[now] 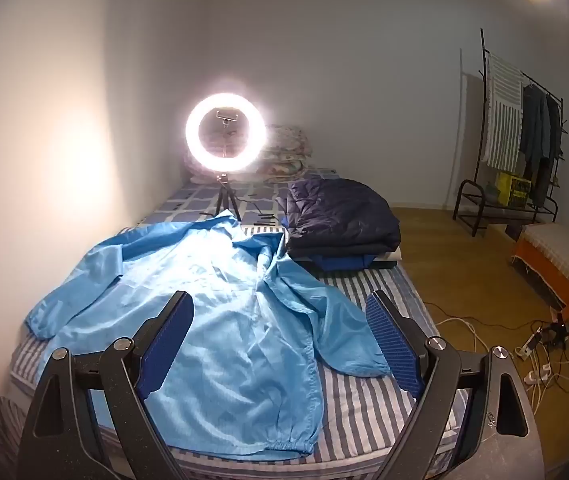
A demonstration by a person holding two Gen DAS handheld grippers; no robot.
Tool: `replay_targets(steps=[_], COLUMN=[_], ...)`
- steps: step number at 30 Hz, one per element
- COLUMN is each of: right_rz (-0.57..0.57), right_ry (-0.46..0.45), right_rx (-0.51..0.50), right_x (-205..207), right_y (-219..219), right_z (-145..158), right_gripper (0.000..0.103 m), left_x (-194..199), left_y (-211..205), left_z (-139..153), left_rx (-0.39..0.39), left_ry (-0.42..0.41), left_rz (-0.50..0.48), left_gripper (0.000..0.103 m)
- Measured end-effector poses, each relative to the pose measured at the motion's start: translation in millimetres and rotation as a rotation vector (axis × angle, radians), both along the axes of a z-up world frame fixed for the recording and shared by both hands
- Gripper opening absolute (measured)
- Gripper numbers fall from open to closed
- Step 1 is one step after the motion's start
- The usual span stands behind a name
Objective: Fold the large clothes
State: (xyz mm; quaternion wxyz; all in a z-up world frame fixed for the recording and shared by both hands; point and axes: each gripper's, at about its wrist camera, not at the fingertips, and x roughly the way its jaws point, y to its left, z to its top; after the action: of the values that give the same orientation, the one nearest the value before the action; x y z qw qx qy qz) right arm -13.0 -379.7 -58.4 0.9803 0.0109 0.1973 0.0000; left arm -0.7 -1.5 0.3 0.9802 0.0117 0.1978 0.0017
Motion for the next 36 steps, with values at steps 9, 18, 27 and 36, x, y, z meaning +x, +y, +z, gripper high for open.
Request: replay_targets(steps=[9, 18, 27, 36], right_rz=[0.0, 0.003, 0.004, 0.01], right_ry=[-0.001, -0.003, -0.004, -0.005], right_rx=[0.0, -0.004, -0.019, -0.029], right_x=[0, 1, 1, 0], right_y=[0, -1, 5, 9], right_z=[1, 2, 3, 4], right_gripper=[0.088, 0.088, 0.088, 0.088], left_x=[-1, 1, 0, -3], left_y=[0, 10, 14, 15], left_z=[0, 10, 11, 8], left_rx=[0.001, 0.0, -0.001, -0.001], left_ry=[0.0, -0.005, -0.011, -0.016], left_rz=[0.007, 0.026, 0.039, 0.048], left_gripper=[0.103, 0.103, 0.103, 0.103])
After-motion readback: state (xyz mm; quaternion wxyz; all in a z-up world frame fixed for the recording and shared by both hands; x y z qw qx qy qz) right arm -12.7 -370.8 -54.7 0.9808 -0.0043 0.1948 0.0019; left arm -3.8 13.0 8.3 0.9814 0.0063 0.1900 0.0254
